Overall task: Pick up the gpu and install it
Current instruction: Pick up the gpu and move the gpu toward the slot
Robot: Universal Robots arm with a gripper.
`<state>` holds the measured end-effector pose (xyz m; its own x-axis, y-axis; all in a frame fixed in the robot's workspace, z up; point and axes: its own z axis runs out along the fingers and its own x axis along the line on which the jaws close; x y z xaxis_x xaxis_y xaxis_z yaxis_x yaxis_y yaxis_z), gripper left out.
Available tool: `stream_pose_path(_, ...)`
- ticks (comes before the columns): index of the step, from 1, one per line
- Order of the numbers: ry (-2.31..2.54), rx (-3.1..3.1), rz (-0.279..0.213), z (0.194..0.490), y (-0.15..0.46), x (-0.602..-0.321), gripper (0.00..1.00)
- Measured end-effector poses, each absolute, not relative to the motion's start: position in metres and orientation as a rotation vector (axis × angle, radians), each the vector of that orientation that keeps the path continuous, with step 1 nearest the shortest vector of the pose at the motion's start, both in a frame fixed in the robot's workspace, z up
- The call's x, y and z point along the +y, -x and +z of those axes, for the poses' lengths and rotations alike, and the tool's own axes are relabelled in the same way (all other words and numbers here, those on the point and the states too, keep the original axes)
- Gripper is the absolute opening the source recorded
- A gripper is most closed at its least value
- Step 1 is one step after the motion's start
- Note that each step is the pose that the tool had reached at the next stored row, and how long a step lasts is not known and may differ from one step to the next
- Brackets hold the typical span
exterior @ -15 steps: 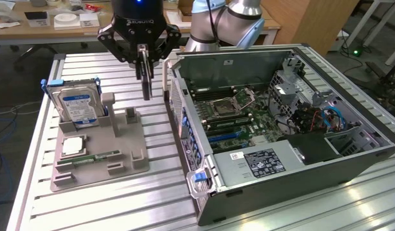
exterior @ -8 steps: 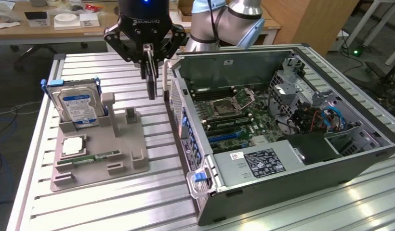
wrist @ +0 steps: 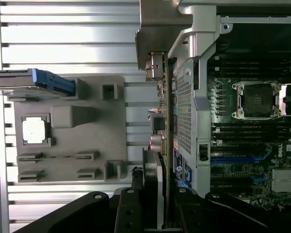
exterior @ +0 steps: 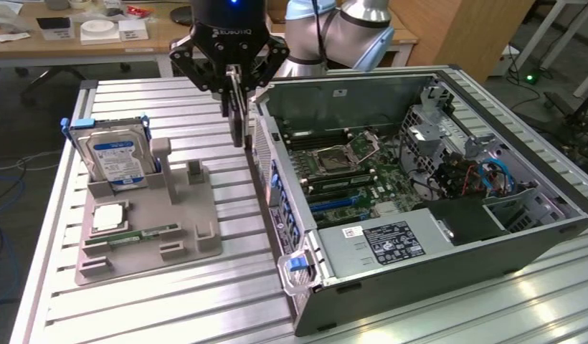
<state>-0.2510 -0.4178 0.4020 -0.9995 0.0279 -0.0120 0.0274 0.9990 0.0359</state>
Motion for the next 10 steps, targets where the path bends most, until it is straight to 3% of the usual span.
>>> stream_pose_path(10,-0.043,3.128,0.056,0.402,0.231,-0.418,0.28)
